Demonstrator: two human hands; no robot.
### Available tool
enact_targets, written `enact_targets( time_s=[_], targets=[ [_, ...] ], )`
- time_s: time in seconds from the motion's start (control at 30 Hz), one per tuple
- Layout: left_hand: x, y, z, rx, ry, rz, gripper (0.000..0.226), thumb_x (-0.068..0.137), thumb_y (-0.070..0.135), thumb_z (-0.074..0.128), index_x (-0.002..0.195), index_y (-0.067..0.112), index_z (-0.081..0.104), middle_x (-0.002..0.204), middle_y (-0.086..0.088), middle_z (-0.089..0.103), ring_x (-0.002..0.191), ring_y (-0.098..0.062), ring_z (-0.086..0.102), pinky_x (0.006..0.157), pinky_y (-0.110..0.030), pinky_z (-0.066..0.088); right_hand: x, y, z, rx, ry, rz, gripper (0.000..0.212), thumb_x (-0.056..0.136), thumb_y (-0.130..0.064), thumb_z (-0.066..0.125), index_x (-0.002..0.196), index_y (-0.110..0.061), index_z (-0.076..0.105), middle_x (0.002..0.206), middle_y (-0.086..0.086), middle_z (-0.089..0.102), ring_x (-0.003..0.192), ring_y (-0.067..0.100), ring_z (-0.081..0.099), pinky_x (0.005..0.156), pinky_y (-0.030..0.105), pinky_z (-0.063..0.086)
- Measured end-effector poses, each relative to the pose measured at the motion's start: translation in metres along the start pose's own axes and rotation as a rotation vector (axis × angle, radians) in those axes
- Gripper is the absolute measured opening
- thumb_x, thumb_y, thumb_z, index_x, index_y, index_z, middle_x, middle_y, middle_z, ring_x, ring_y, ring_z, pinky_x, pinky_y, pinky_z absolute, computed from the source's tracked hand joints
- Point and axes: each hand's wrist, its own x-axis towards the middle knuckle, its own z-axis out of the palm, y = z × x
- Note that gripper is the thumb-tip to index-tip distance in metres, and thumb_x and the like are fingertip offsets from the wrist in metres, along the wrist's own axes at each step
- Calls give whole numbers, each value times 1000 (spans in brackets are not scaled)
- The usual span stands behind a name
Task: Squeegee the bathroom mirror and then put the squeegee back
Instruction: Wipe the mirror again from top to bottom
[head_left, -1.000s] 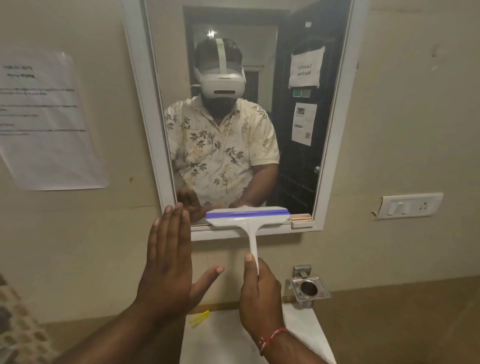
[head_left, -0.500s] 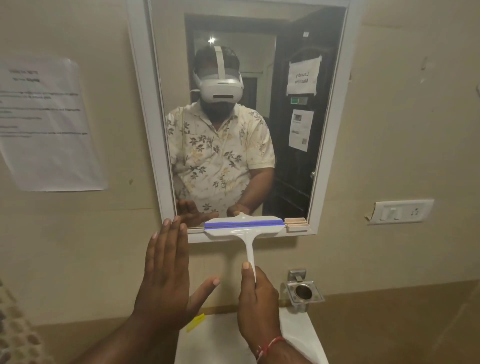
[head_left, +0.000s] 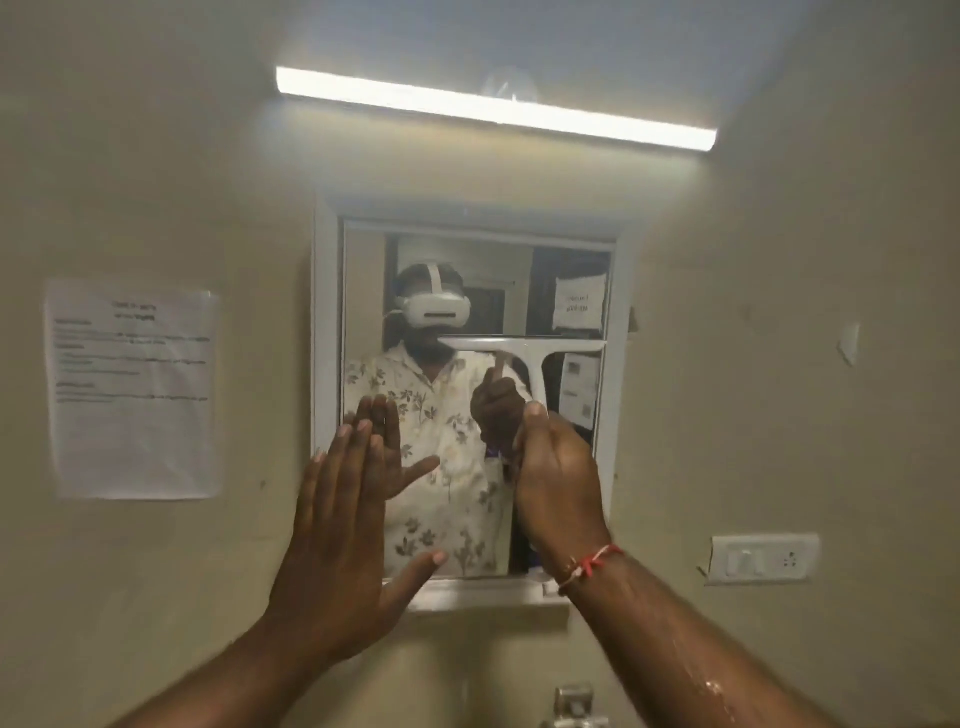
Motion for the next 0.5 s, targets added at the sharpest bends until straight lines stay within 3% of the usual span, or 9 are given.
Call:
enact_targets(
  time_s=[0.1, 0.17, 0.27, 0.37, 0.5],
  targets=[
    [40, 7, -10, 20, 80, 46, 123, 101, 82, 53, 182, -1, 10, 193, -20, -2, 180, -41, 4, 142, -62, 10, 33, -35, -1, 27, 17, -32, 45, 114, -56, 39, 93, -32, 70, 88, -13, 74, 90, 8, 71, 83, 40, 61],
    [67, 11, -16, 57, 122, 73, 123, 103, 83, 50, 182, 0, 7, 193, -18, -4, 181, -38, 2, 144, -57, 6, 50, -53, -2, 42, 26, -15, 48, 115, -56, 38, 94, -26, 70, 89, -4, 72, 90, 15, 70, 79, 38, 59],
    [109, 14, -25, 91, 153, 101, 119, 106, 85, 42, 182, 0, 6, 193, -18, -5, 181, -38, 1, 144, -60, 8, 68, -73, -8, 55, 68, -18, 50, 115, -53, 40, 87, -22, 68, 82, -2, 67, 80, 14, 65, 66, 31, 47],
    [137, 12, -29, 127, 167, 114, 119, 108, 84, 40, 181, -2, 4, 193, -18, -8, 181, -39, -1, 144, -59, 6, 80, -77, -7, 13, 46, -20, 50, 115, -54, 40, 88, -22, 69, 82, -2, 68, 78, 13, 64, 63, 32, 46],
    [156, 7, -27, 135, 182, 89, 119, 107, 83, 42, 182, 1, -1, 193, -17, -13, 180, -38, -4, 145, -55, -3, 91, -73, 0, -22, 42, 5, 55, 108, -67, 37, 97, -29, 75, 89, -7, 77, 87, 13, 74, 86, 47, 63]
  ],
)
